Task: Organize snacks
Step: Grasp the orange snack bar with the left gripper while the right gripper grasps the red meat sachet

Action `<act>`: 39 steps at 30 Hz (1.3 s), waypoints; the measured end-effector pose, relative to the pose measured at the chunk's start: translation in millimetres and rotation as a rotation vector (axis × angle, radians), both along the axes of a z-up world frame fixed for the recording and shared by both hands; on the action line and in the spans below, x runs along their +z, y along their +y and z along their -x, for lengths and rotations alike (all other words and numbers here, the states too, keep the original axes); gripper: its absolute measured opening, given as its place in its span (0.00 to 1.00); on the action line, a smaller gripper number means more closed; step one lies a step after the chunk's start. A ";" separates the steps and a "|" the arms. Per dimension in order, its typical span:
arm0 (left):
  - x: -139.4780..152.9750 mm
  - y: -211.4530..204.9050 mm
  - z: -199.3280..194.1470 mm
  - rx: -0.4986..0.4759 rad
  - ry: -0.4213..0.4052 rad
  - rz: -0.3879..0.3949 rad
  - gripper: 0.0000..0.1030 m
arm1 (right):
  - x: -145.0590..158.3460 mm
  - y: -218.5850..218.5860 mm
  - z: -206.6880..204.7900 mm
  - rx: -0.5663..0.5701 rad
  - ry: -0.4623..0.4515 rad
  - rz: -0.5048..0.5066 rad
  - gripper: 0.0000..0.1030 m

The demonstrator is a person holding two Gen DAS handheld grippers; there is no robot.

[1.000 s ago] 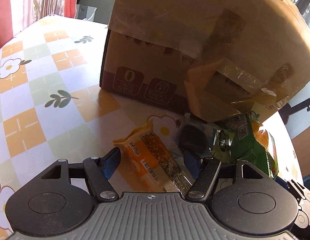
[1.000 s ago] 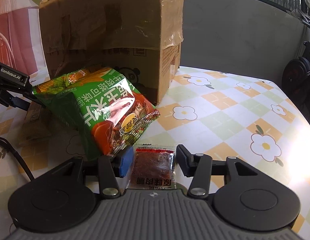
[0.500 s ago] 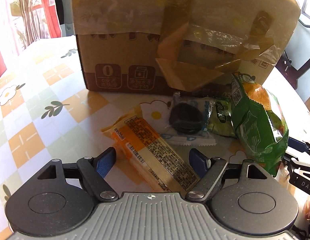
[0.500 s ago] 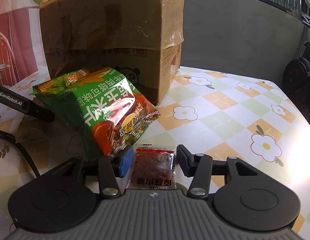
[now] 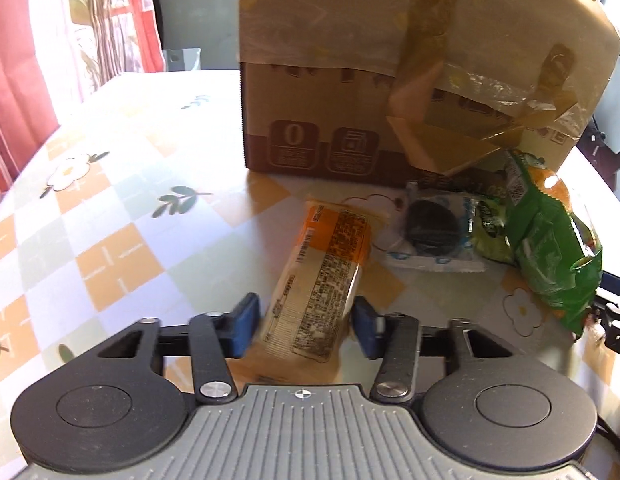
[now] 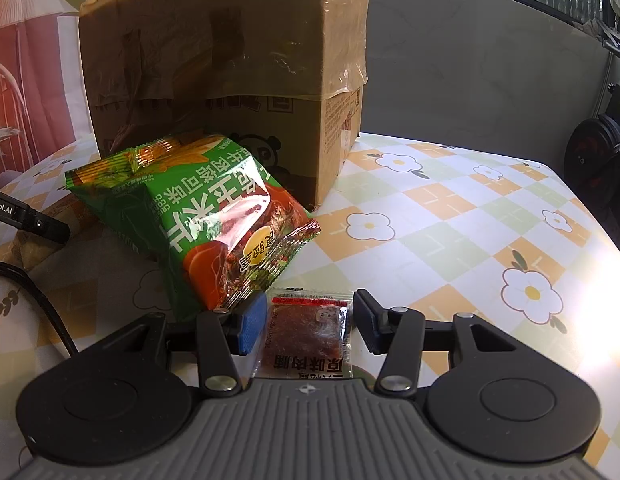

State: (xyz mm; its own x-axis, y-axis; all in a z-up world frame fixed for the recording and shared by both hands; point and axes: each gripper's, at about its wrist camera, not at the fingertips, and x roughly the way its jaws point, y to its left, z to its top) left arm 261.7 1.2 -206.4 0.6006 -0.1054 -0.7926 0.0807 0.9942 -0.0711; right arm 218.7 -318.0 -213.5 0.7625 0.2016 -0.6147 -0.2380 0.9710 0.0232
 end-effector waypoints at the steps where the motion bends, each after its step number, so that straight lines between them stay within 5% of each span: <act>1: 0.1 2.1 0.4 0.006 -0.002 0.008 0.45 | 0.1 0.0 0.0 0.000 0.000 0.001 0.50; 18: 1.8 11.2 13.6 0.026 -0.034 0.047 0.46 | 6.3 2.3 6.2 -0.045 0.055 0.020 0.62; 25: 0.2 -1.7 12.2 -0.010 -0.048 -0.014 0.57 | 2.2 1.9 8.4 -0.045 0.026 0.007 0.61; 26: 0.4 -3.8 12.1 -0.013 -0.049 -0.027 0.56 | 2.5 1.1 8.2 -0.049 0.027 0.002 0.60; 28: 1.8 -0.8 13.6 0.003 -0.053 -0.023 0.38 | 2.9 -0.4 9.1 -0.064 0.023 -0.006 0.56; 32: 5.1 14.7 18.2 0.029 -0.039 0.092 0.38 | 3.7 -7.2 9.5 -0.087 0.017 -0.037 0.48; 39: 4.0 10.4 15.5 0.023 -0.039 0.056 0.39 | 2.6 -0.6 8.0 -0.082 0.012 0.003 0.49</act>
State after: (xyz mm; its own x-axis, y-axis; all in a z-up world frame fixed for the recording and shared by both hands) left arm 246.2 11.5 -202.4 0.6334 -0.1350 -0.7620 0.0619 0.9903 -0.1241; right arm 210.6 -318.6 -210.9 0.7693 0.1368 -0.6241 -0.1573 0.9873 0.0225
